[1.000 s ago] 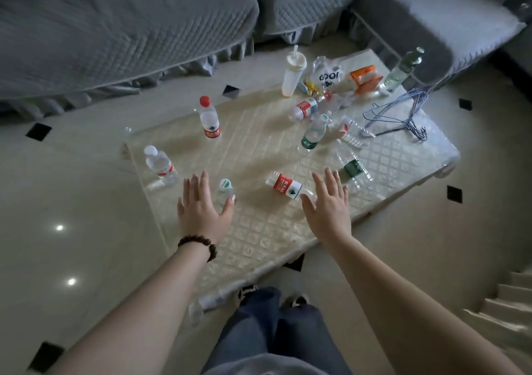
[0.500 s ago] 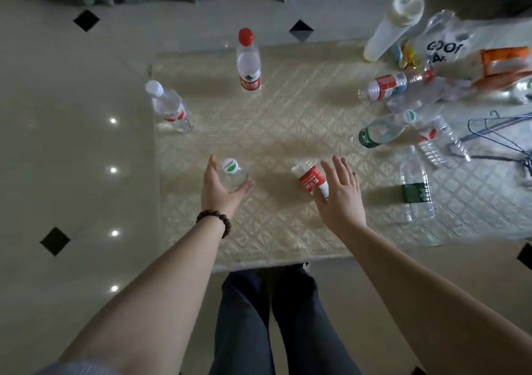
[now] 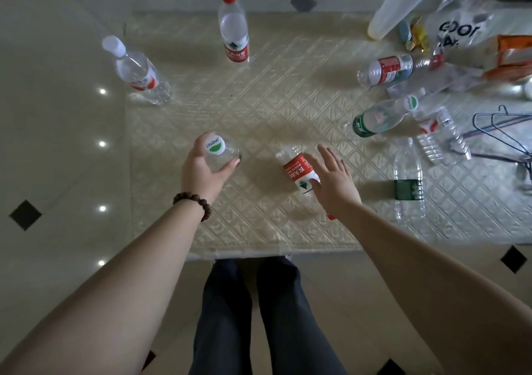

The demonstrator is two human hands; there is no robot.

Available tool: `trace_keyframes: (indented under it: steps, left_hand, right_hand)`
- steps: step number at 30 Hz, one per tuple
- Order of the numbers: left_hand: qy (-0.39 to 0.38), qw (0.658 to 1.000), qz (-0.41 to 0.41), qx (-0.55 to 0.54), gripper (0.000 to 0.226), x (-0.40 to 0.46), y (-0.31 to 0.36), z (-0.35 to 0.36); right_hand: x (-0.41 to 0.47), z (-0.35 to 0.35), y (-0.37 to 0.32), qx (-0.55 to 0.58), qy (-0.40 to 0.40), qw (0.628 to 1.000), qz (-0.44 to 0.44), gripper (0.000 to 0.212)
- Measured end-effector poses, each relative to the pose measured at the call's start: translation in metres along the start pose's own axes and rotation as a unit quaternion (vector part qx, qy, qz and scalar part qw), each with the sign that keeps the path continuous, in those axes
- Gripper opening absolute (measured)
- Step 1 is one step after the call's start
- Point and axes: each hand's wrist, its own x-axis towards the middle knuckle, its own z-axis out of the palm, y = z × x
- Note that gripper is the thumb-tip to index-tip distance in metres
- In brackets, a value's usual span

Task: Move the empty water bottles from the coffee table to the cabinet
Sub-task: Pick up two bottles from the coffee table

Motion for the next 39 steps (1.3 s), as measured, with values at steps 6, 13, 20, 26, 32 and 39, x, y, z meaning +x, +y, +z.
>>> trace_keyframes:
  steps: [6,13,20,26,32,39]
  left_hand:
    - [-0.027,0.999,0.017,-0.039,0.063,-0.039,-0.008,-0.002]
    - [-0.031,0.998,-0.027,-0.039,0.060,-0.054,-0.033,-0.005]
    - [-0.014,0.999,-0.011,-0.031,0.066,-0.043,-0.021,-0.002]
    - [0.003,1.000,0.013,-0.028,0.065,-0.038,-0.011,-0.002]
    - [0.012,0.999,0.020,-0.024,0.065,-0.040,-0.013,-0.008]
    - [0.039,0.999,0.010,-0.023,0.064,-0.042,-0.020,-0.004]
  right_hand:
    - [0.032,0.001,0.038,-0.304,-0.136,0.914,-0.232,0.078]
    - [0.040,0.024,0.055,-0.325,-0.088,0.916,-0.220,0.080]
    - [0.025,0.045,0.042,-0.216,0.000,0.975,-0.060,0.080]
    - [0.034,0.061,0.024,-0.145,-0.024,0.982,0.118,0.089]
    - [0.033,0.070,0.002,0.017,-0.022,0.975,0.220,0.101]
    - [0.045,0.079,-0.025,0.120,-0.023,0.949,0.290,0.125]
